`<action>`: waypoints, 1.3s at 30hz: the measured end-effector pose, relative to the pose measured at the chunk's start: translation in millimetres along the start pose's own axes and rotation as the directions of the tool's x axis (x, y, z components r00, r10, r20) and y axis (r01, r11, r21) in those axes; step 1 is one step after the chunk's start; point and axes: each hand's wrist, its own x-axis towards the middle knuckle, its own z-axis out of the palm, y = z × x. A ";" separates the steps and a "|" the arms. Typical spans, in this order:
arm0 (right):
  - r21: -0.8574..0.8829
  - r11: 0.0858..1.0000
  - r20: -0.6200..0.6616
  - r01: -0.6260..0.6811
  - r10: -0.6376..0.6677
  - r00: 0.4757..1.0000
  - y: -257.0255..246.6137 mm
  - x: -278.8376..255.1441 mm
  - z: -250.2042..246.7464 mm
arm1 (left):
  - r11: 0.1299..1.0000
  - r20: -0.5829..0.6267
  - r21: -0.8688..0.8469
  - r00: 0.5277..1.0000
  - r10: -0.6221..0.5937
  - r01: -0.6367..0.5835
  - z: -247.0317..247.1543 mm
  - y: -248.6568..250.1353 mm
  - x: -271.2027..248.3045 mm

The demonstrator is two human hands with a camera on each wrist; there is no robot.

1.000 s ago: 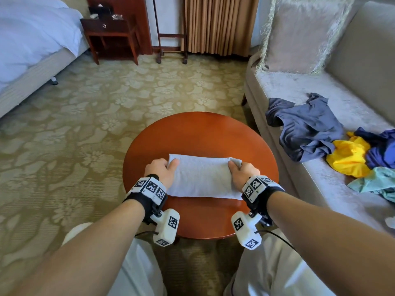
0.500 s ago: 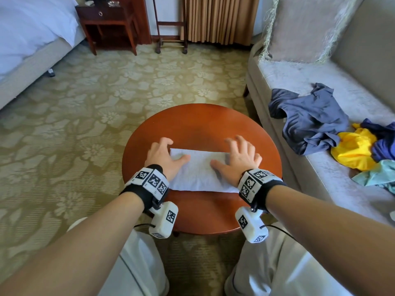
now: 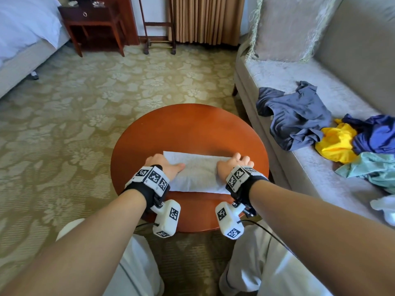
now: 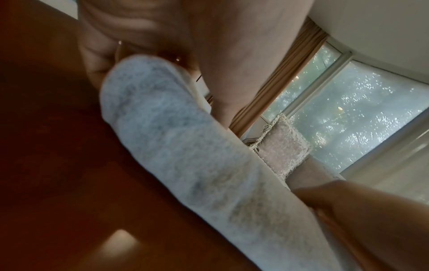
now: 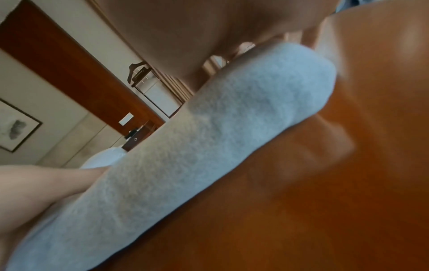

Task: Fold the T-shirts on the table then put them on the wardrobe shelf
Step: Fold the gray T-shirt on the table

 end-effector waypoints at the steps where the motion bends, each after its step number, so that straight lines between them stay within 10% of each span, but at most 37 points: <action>1: -0.021 0.998 -0.041 -0.058 0.057 0.998 1.8 -1.3 -1.4 | 0.999 0.002 -0.026 1.000 -0.019 0.019 0.2 2.2 -1.9; 5: 0.057 0.987 0.037 -0.152 0.150 0.988 15.1 -2.9 -7.3 | 0.996 0.053 -0.077 0.998 -0.045 0.049 1.5 8.3 -11.5; 13: -0.080 0.988 0.283 0.129 -0.102 0.954 58.5 -9.7 -35.5 | 0.908 0.157 -0.386 0.982 -0.108 0.162 23.7 26.7 -22.1; 18: 0.426 0.891 0.488 -0.156 -0.081 0.869 110.7 -16.0 -68.4 | 0.856 0.162 -0.497 0.984 -0.071 0.144 38.1 60.5 -45.7; 26: 0.712 0.653 0.273 -0.257 0.080 0.959 237.4 -14.7 -142.2 | 0.793 0.180 -0.610 0.972 0.150 -0.009 77.6 178.7 -106.5; 32: 0.876 0.389 0.173 -0.286 0.299 0.938 363.4 -30.1 -162.8 | 0.818 0.373 -0.563 0.849 0.375 -0.114 148.3 270.8 -160.5; 39: 0.819 0.373 0.296 -0.436 0.375 0.878 476.9 -30.9 -129.3 | 0.907 0.520 -0.386 0.773 0.363 -0.167 252.3 325.3 -193.5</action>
